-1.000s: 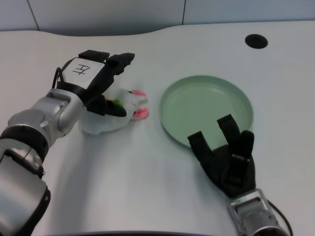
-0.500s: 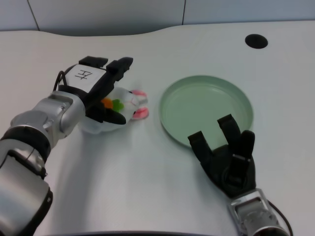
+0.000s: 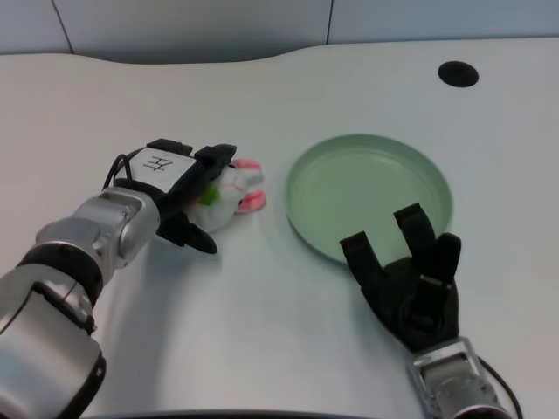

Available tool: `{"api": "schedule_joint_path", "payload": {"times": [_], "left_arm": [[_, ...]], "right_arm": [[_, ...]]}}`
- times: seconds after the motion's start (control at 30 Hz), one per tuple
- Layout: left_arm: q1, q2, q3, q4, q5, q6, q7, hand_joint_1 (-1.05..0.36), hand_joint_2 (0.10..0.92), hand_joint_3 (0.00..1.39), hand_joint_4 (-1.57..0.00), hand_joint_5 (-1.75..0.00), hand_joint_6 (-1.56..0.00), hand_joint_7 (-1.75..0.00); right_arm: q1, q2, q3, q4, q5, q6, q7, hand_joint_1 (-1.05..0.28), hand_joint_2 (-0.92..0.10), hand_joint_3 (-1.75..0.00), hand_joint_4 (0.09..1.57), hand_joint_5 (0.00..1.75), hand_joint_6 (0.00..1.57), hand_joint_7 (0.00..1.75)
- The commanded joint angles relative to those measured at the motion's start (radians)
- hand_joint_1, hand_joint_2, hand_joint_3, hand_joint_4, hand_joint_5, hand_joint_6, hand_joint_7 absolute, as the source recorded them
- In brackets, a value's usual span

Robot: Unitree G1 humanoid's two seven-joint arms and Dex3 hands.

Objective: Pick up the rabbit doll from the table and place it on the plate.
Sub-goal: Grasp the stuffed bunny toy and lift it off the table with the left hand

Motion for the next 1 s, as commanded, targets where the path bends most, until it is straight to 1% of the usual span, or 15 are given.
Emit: {"api": "schedule_joint_path", "payload": {"times": [0.03,0.2,0.3,0.33,0.4,0.43,0.47,0.5,0.6,0.73,0.77,0.8,0.9,0.93,1.0], "left_arm": [[0.028,-0.007,-0.028,0.008,0.027,0.018,0.041,-0.66,0.831,0.0,-0.24,-0.08,-0.15,-0.03],[0.045,-0.016,-0.08,0.021,0.078,0.065,0.081,-0.51,0.791,0.0,-0.32,-0.1,-0.21,-0.03],[0.059,-0.019,-0.117,0.026,0.113,0.089,0.151,-0.44,0.786,0.0,-0.44,-0.13,-0.3,-0.04],[0.065,-0.021,-0.128,0.027,0.124,0.096,0.184,-0.34,0.84,0.01,-0.63,-0.28,-0.57,-0.09],[0.071,-0.026,-0.135,0.029,0.129,0.103,0.228,-0.29,0.873,0.0,-0.71,-0.4,-0.74,-0.07],[0.073,-0.029,-0.134,0.029,0.126,0.104,0.239,-0.28,0.894,0.01,-0.66,-0.94,-0.8,-0.37],[0.073,-0.031,-0.134,0.03,0.123,0.106,0.246,-0.26,0.902,0.04,-0.55,-1.38,-0.66,-0.89],[0.07,-0.031,-0.133,0.03,0.121,0.102,0.257,-0.25,0.912,0.08,-0.5,-1.56,-0.49,-1.27],[0.055,-0.025,-0.124,0.027,0.111,0.083,0.278,-0.23,0.904,0.03,-0.49,-1.73,-0.41,-1.59],[0.029,-0.018,-0.093,0.022,0.078,0.043,0.268,-0.23,0.907,0.02,-0.49,-1.75,-0.39,-1.64],[-0.003,-0.014,-0.056,0.016,0.04,0.018,0.224,-0.21,0.915,0.03,-0.44,-1.7,-0.49,-1.38],[-0.026,-0.011,-0.03,0.013,0.012,0.001,0.191,-0.23,0.918,0.06,-0.4,-1.69,-0.51,-1.3],[-0.058,-0.001,0.012,0.002,-0.024,-0.062,0.184,-0.21,0.921,0.07,-0.39,-1.7,-0.52,-1.35],[-0.07,0.0,0.018,-0.001,-0.026,-0.073,0.186,-0.19,0.919,0.05,-0.41,-1.64,-0.54,-1.28],[-0.087,0.0,0.023,-0.005,-0.025,-0.084,0.194,-0.19,0.908,0.01,-0.54,-1.34,-0.73,-0.81]], "right_arm": [[0.056,0.031,0.0,0.011,0.003,-0.006,-0.005,-0.48,-0.92,-0.03,0.92,1.75,0.73,1.75],[0.062,0.03,0.008,0.003,0.007,-0.004,0.009,-0.49,-0.92,-0.03,0.92,1.75,0.71,1.75],[0.065,0.03,0.009,-0.002,0.011,0.004,0.004,-0.5,-0.91,-0.03,0.91,1.75,0.71,1.75],[0.065,0.03,0.009,-0.004,0.014,0.01,0.003,-0.48,-0.9,-0.02,0.92,1.75,0.73,1.75],[0.066,0.029,0.009,-0.005,0.017,0.005,0.009,-0.48,-0.9,-0.02,0.92,1.75,0.74,1.75],[0.067,0.029,0.009,-0.006,0.016,-0.004,0.015,-0.48,-0.91,-0.03,0.93,1.75,0.74,1.75],[0.068,0.028,0.01,-0.007,0.015,-0.008,0.012,-0.49,-0.91,-0.03,0.93,1.75,0.73,1.75],[0.068,0.028,0.01,-0.009,0.015,-0.007,0.009,-0.5,-0.91,-0.03,0.93,1.75,0.74,1.75],[0.07,0.028,0.01,-0.014,0.016,-0.007,0.006,-0.5,-0.91,-0.03,0.93,1.75,0.74,1.75],[0.067,0.026,0.01,-0.012,0.017,-0.004,0.008,-0.5,-0.91,-0.03,0.93,1.75,0.73,1.75],[0.063,0.024,0.008,-0.007,0.02,0.007,0.008,-0.5,-0.91,-0.03,0.92,1.75,0.73,1.75],[0.06,0.023,0.007,-0.004,0.022,0.015,0.007,-0.49,-0.91,-0.02,0.92,1.75,0.72,1.75],[0.056,0.022,0.007,0.003,0.021,0.012,0.006,-0.49,-0.91,-0.02,0.92,1.75,0.71,1.75],[0.054,0.021,0.009,0.004,0.019,0.008,0.005,-0.49,-0.91,-0.02,0.92,1.75,0.71,1.75],[0.05,0.02,0.012,0.007,0.016,0.005,0.006,-0.48,-0.92,-0.03,0.91,1.75,0.71,1.75]]}}
